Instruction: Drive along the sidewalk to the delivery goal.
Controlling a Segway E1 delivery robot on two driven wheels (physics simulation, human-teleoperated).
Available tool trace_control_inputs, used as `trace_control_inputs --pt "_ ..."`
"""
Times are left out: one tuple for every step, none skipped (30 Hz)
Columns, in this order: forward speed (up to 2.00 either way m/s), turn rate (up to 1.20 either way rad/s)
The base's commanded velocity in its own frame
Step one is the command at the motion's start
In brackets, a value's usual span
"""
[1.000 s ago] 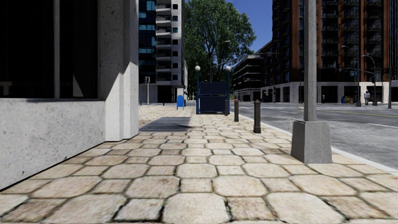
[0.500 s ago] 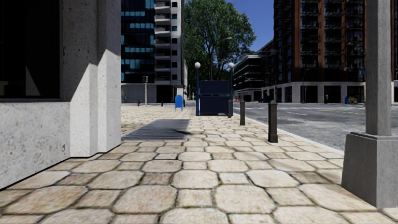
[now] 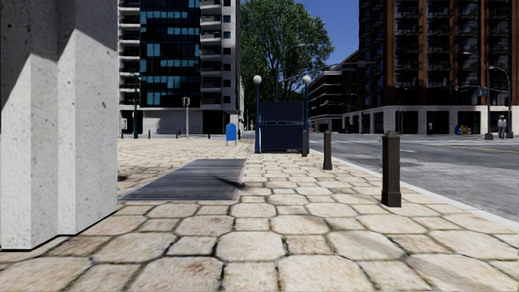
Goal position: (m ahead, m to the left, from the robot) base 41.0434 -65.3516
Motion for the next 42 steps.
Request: trace_control_inputs --pt "2.0 0.13" --pt "2.0 0.18" --pt "2.0 0.25" --pt "2.0 0.28" --pt "2.0 0.29" --pt "2.0 0.29" --pt "2.0 0.29" --pt "2.0 0.29" --pt "2.0 0.29" --pt "2.0 0.29" --pt "2.0 0.29" --pt "2.0 0.29" --pt "2.0 0.3" --pt "2.0 0.32" --pt "2.0 0.37" --pt "2.0 0.39" --pt "2.0 0.4" --pt "2.0 0.4" --pt "2.0 0.4" --pt "2.0 0.4" --pt "2.0 0.4" --pt "2.0 0.4" --pt "2.0 0.4" --pt "2.0 0.4" --pt "2.0 0.4" --pt "2.0 0.4" --pt "2.0 0.4" --pt "2.0 0.4" --pt "2.0 0.4" --pt "2.0 0.4" --pt "2.0 0.4" --pt "2.0 0.4" --pt "2.0 0.4" --pt "2.0 0.4" --pt "2.0 0.4" --pt "2.0 0.4" --pt "2.0 0.4" --pt "2.0 0.4" --pt "2.0 0.4" --pt "2.0 0.4" --pt "2.0 0.4" --pt "2.0 0.4"
